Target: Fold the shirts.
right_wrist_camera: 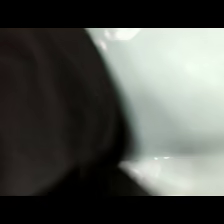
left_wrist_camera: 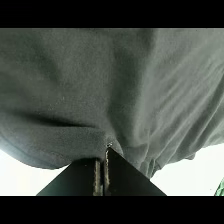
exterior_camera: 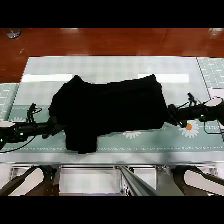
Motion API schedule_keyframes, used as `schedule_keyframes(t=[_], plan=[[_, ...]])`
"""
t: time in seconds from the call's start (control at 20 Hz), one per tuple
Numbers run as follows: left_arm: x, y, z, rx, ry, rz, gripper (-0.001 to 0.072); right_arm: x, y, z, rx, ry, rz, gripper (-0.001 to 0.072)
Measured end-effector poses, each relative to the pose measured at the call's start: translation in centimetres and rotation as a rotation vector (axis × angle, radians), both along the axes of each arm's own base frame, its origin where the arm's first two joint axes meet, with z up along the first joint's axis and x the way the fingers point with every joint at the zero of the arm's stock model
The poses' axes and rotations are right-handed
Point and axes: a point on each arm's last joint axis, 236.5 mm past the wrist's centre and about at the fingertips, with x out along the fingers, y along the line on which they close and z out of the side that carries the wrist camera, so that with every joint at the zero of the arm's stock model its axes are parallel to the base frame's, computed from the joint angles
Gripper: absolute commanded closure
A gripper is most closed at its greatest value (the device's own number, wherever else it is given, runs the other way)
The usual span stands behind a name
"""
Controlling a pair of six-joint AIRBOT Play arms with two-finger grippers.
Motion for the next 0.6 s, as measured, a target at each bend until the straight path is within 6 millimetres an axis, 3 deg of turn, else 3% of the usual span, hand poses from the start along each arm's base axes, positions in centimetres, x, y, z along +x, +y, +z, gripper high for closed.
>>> schedule_keyframes(t=[0.2, 0.3, 0.35, 0.45, 0.5, 0.6], plan=[[1.0, 0.2, 0.9, -0.001, -0.029, 0.002, 0.0691, 1.3, 0.9, 1.8, -0.004, -0.040, 0.088, 0.0679], [3.8, 0.2, 4.0, -0.044, -0.117, 0.024, 0.0691, 3.9, 0.1, 5.1, -0.025, -0.114, 0.131, 0.0679], [6.1, 0.3, 6.9, -0.074, -0.201, 0.048, 0.0691, 6.0, -0.5, 7.7, -0.042, -0.182, 0.140, 0.0679], [11.0, 1.1, 14.6, -0.111, -0.424, 0.100, 0.0692, 10.8, -2.4, 14.7, -0.107, -0.361, 0.124, 0.0679], [13.0, 1.6, 19.4, -0.119, -0.551, 0.115, 0.0692, 13.1, -3.3, 19.4, -0.145, -0.475, 0.113, 0.0679], [15.2, 2.5, 28.9, -0.076, -0.789, 0.111, 0.0692, 15.3, -4.2, 28.8, -0.214, -0.682, 0.107, 0.0679]])
